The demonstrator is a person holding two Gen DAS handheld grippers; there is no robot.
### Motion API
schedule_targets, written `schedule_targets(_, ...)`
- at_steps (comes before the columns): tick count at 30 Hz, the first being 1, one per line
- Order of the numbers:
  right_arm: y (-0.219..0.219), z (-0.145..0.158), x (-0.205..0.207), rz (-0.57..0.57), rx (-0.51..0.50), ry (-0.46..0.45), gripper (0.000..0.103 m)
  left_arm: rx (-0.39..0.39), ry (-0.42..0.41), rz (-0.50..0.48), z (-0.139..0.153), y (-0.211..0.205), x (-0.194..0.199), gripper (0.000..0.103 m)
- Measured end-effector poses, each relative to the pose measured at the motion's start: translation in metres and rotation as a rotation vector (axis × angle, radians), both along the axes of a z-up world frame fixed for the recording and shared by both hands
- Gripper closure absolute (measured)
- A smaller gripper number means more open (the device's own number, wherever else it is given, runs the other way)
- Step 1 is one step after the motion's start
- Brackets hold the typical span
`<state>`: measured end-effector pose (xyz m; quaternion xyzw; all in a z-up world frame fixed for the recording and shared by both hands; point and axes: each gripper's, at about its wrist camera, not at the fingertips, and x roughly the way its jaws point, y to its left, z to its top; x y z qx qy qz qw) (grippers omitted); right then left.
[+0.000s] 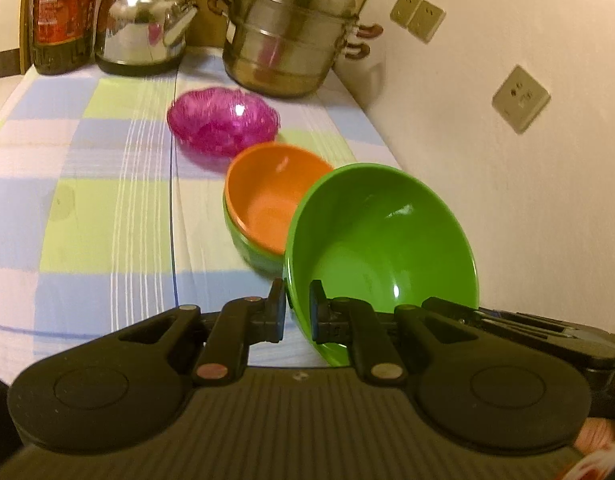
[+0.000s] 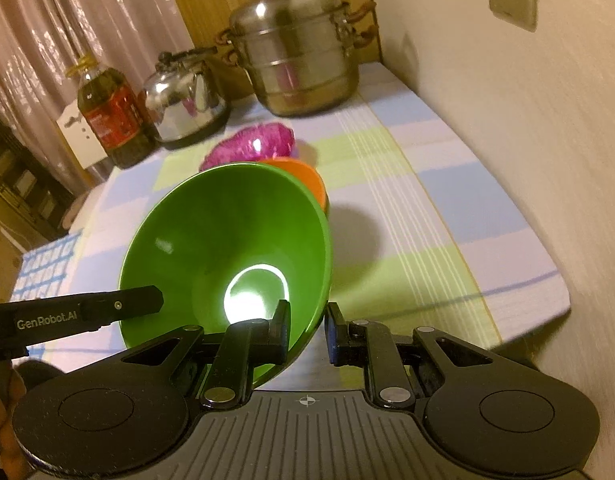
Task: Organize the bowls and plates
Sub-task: 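Lift the small green bowl with both tools and carry it over the orange bowl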
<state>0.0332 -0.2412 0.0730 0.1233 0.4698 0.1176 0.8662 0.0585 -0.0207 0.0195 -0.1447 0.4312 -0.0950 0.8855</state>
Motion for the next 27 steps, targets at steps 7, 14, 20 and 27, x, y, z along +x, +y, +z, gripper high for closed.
schedule_targets(7,0.007,0.0,0.048,0.012,0.014,-0.024,0.086,-0.015,0.007,0.03,0.002,0.011,0.043,0.093)
schedule_targets(14,0.015,-0.008,0.102,0.022,0.016,-0.024,0.086,0.0,0.011,0.043,-0.001,0.02,0.095,0.093)
schedule_targets(20,0.021,-0.032,0.135,0.038,0.0,0.016,0.086,0.019,0.055,0.052,-0.023,0.023,0.124,0.093)
schedule_targets(27,0.027,-0.057,0.148,0.057,-0.028,0.053,0.086,0.037,0.097,0.045,-0.047,0.024,0.132,0.093)
